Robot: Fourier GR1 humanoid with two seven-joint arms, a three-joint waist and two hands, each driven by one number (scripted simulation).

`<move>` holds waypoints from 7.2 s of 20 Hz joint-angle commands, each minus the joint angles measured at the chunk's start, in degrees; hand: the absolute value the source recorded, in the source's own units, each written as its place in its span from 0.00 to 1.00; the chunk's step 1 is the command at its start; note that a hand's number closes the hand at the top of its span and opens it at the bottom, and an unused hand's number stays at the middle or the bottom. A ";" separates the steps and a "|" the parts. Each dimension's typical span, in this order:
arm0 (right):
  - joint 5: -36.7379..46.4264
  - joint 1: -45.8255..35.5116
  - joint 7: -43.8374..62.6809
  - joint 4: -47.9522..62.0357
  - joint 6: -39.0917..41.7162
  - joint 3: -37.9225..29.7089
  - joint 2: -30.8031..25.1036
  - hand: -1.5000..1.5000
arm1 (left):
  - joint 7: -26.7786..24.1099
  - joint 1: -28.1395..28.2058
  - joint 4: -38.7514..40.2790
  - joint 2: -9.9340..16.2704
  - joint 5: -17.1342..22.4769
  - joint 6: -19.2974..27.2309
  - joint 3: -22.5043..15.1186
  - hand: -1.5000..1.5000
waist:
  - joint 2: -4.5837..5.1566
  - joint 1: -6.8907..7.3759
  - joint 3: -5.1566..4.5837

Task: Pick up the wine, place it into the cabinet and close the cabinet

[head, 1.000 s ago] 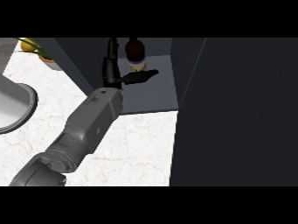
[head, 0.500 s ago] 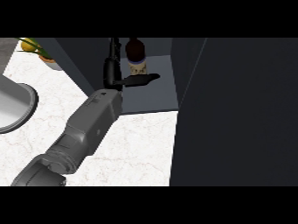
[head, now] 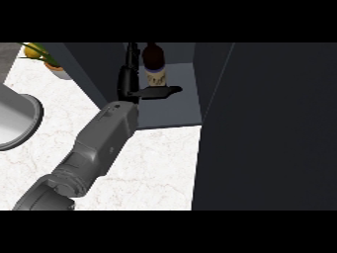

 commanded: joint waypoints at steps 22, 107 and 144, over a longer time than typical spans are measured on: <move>2.88 1.76 0.34 -3.24 -1.94 2.64 -0.03 0.00 | 4.45 18.30 -23.90 0.08 19.26 3.70 -24.07 0.00 | -1.51 2.37 0.03; 15.67 -14.85 7.80 8.17 -27.82 49.11 -0.14 1.00 | 23.10 82.35 -107.62 44.46 30.98 -13.41 -4.56 0.00 | -1.62 5.02 -0.23; -8.03 -67.82 -12.94 75.42 -23.87 9.60 -1.14 1.00 | 30.50 73.89 -104.43 36.86 27.16 -12.55 -3.49 0.00 | -0.91 5.71 0.00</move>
